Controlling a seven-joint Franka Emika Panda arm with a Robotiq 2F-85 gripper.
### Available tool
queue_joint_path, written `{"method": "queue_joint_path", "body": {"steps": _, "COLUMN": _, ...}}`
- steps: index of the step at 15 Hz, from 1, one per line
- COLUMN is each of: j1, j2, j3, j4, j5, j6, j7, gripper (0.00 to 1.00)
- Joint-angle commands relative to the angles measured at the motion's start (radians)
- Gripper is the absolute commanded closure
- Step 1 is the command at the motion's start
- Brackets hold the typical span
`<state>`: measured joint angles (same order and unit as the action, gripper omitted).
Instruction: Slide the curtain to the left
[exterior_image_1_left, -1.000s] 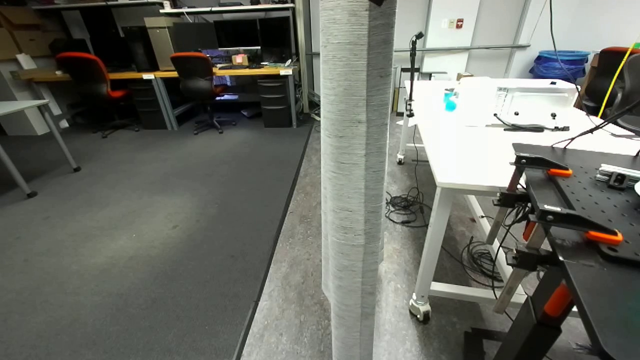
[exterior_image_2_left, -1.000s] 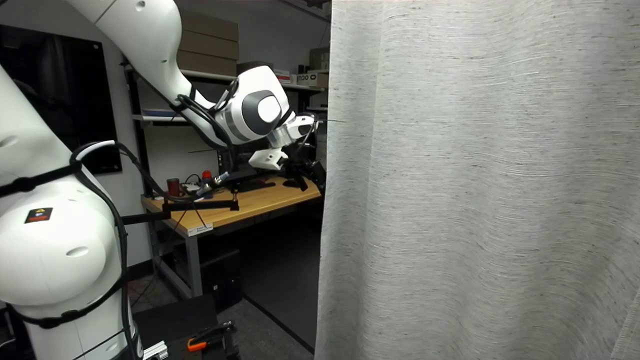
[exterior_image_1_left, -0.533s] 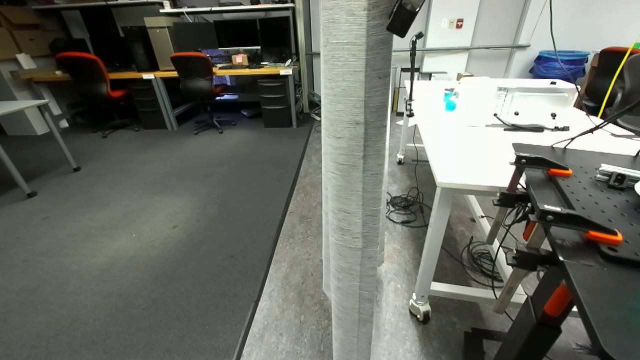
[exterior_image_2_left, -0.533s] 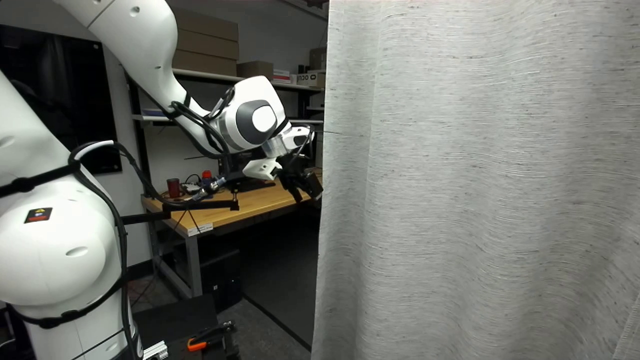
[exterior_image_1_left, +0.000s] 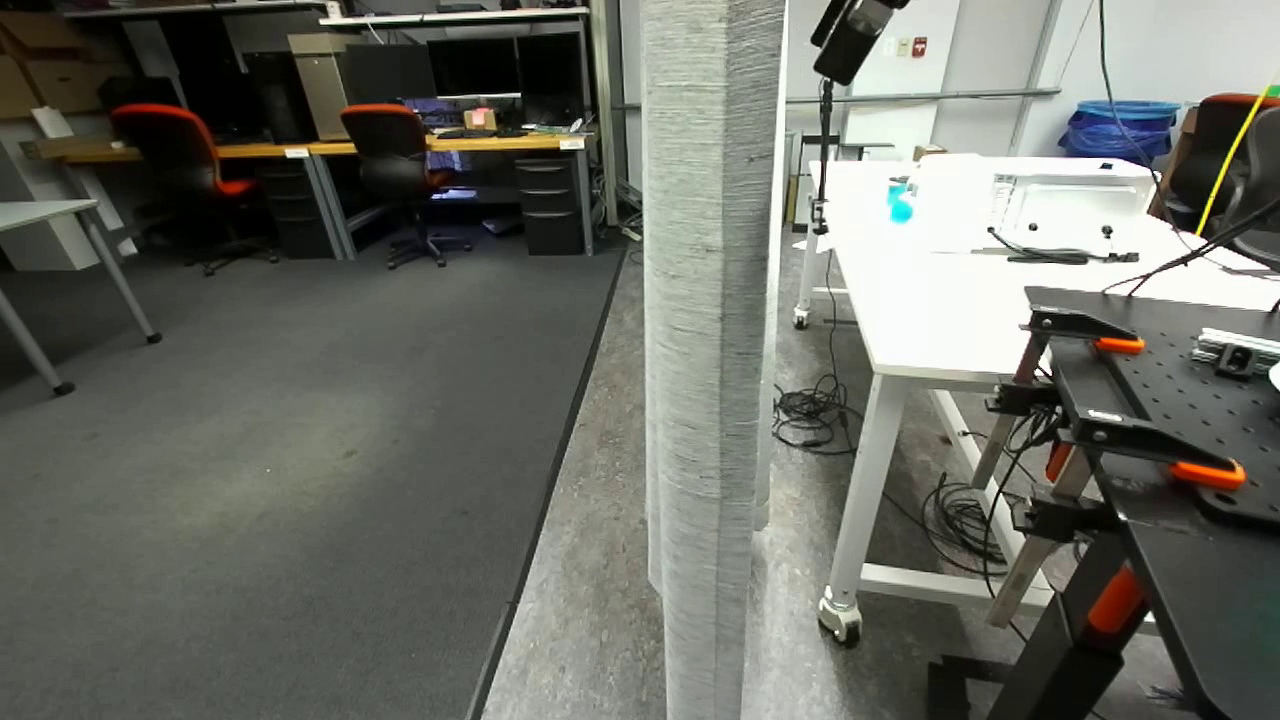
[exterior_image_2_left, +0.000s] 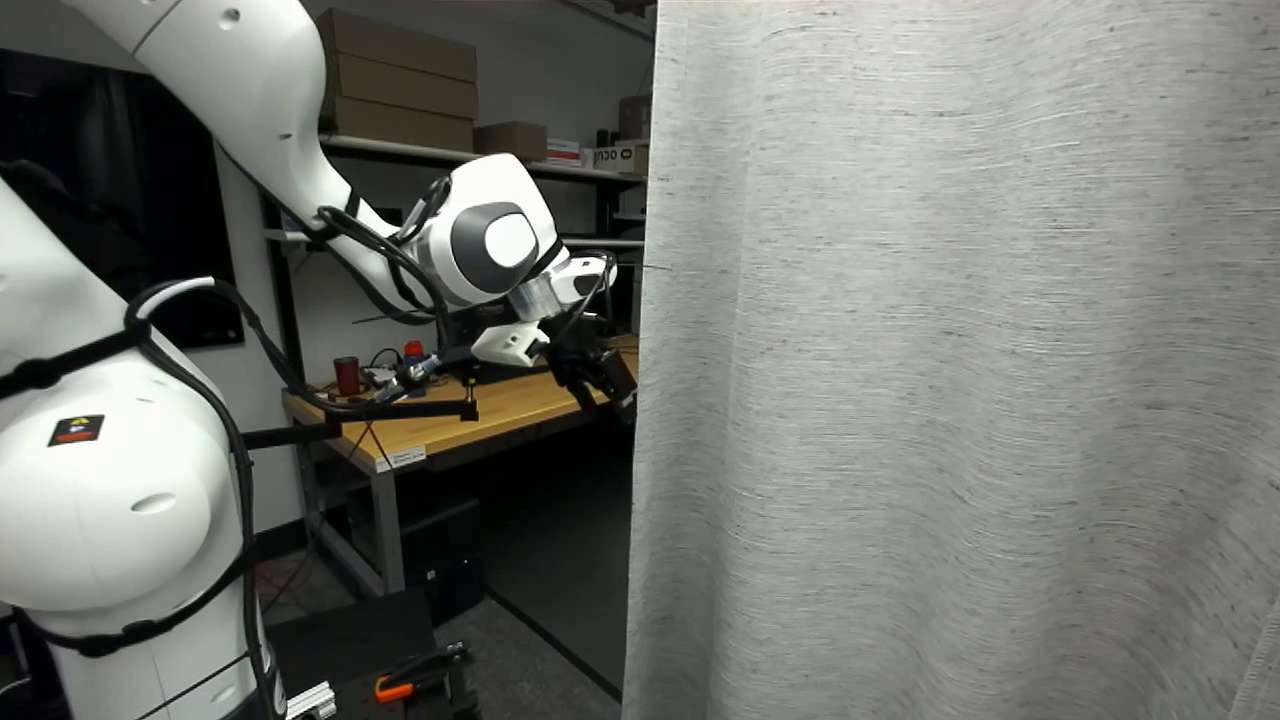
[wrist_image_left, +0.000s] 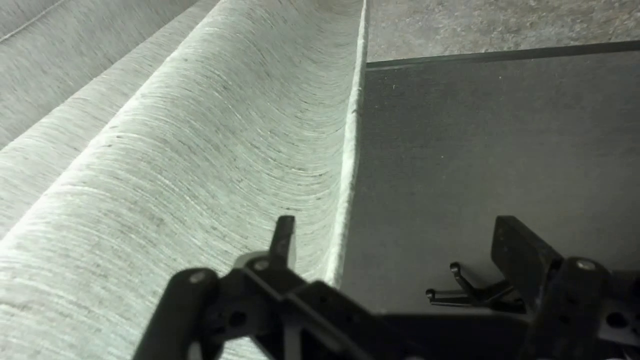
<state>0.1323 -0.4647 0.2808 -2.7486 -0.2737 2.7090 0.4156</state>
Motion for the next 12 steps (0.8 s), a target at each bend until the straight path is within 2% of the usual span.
{"method": "queue_joint_path", "body": {"steps": 1, "j1": -0.027, "j2": -0.042, "j3": 0.022, "j4": -0.001, "j5": 0.024, "j6": -0.004, "j7": -0.027, "gripper": 0.0}}
{"method": "queue_joint_path", "body": {"steps": 4, "j1": -0.022, "j2": -0.075, "j3": 0.019, "j4": -0.023, "j5": 0.024, "j6": 0.071, "j7": -0.035, "gripper": 0.0}}
{"method": "queue_joint_path", "body": {"steps": 12, "j1": -0.061, "j2": -0.104, "j3": 0.056, "j4": 0.031, "j5": 0.035, "j6": 0.219, "j7": -0.043, "gripper": 0.0}}
